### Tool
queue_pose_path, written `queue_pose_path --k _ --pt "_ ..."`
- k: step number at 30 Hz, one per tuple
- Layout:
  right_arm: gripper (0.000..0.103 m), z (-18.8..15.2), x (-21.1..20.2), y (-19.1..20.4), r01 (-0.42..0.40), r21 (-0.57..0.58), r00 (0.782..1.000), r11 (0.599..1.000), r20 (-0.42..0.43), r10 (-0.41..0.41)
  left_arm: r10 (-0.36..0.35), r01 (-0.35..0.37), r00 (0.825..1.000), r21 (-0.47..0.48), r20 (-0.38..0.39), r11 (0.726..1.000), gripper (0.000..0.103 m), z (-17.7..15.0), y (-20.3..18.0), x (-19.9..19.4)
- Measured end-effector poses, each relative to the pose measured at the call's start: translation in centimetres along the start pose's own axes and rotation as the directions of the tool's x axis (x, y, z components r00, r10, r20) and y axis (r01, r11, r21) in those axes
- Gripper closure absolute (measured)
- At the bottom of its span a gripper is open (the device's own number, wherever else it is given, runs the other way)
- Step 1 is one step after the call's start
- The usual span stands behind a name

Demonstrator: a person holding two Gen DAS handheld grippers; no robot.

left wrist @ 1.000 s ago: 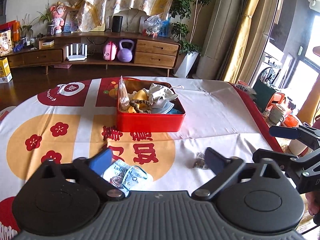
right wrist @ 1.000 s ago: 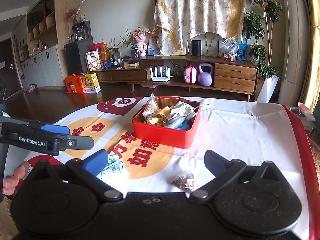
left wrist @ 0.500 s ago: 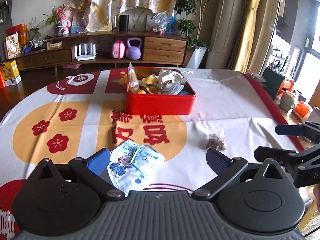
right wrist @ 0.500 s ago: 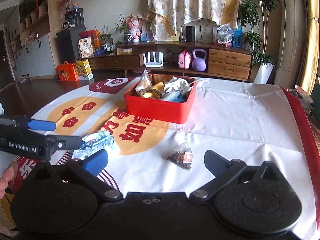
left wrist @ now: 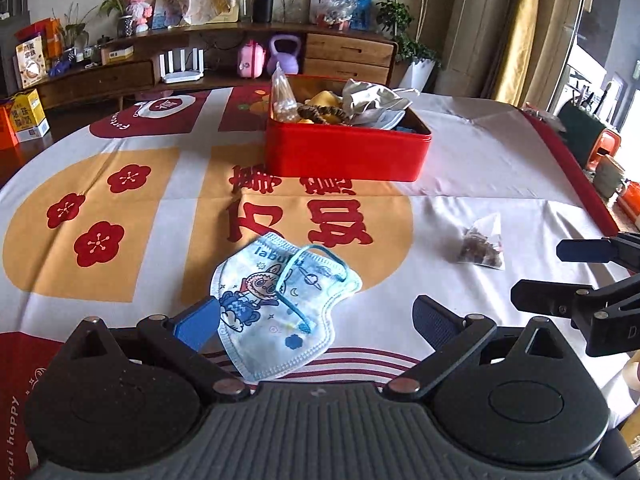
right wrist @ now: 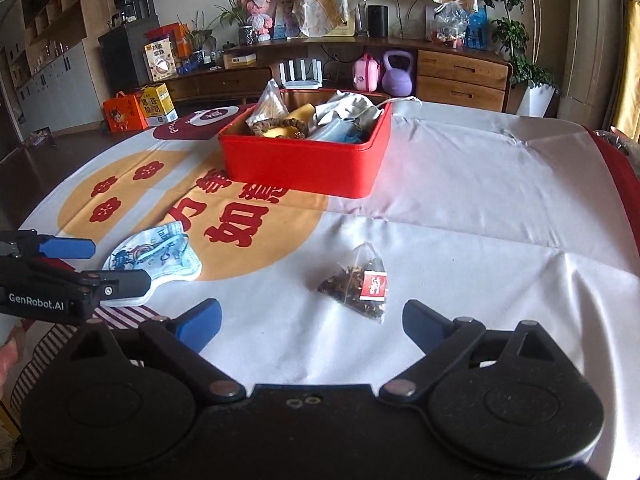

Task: Organize soft objects
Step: 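Withdraw both open tools from the tin toward the mask and tea bag, then grasp the blue cartoon mask with the left tool while the right tool grasps the tea bag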

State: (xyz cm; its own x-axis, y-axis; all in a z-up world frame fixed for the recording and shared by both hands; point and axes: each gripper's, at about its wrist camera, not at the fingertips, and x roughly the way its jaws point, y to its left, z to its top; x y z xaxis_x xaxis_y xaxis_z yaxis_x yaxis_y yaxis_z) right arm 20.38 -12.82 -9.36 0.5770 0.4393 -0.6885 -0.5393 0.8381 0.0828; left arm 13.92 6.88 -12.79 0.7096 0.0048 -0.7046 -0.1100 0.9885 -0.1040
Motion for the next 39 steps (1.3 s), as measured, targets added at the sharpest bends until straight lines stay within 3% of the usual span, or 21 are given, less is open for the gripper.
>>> queue_pose_path --k 3,16,24,30,36,39 --pt "0.016 0.2 1.4 -0.6 0.025 0.001 1.000 1.000 -0.018 -0.025 0.040 -0.040 0.999 0.002 0.022 0.999 0.000 0.0 0.2 0.8" --pt "0.028 1.3 5.1 -2.2 0.058 0.021 0.997 0.998 -0.056 -0.056 0.094 -0.094 0.996 0.061 0.001 0.994 0.002 0.0 0.2 4.2" --pt "0.046 1.5 6.3 -2.0 0.071 0.007 0.995 0.997 -0.071 -0.070 0.107 -0.107 0.994 0.078 -0.002 0.991 0.009 0.0 0.3 5.1" --pt "0.062 1.6 6.2 -2.1 0.089 0.004 0.994 0.996 -0.059 -0.089 0.106 -0.107 0.994 0.072 0.010 0.992 0.022 0.1 0.4 5.1" --pt "0.077 1.6 6.0 -2.1 0.088 0.014 0.995 0.996 -0.047 -0.087 0.126 -0.127 0.992 0.059 0.024 0.990 0.042 0.3 0.7 4.8" --pt "0.079 1.5 5.7 -2.0 0.089 0.020 0.995 0.996 -0.045 -0.088 0.137 -0.138 0.990 0.049 0.027 0.989 0.052 0.4 0.9 4.6"
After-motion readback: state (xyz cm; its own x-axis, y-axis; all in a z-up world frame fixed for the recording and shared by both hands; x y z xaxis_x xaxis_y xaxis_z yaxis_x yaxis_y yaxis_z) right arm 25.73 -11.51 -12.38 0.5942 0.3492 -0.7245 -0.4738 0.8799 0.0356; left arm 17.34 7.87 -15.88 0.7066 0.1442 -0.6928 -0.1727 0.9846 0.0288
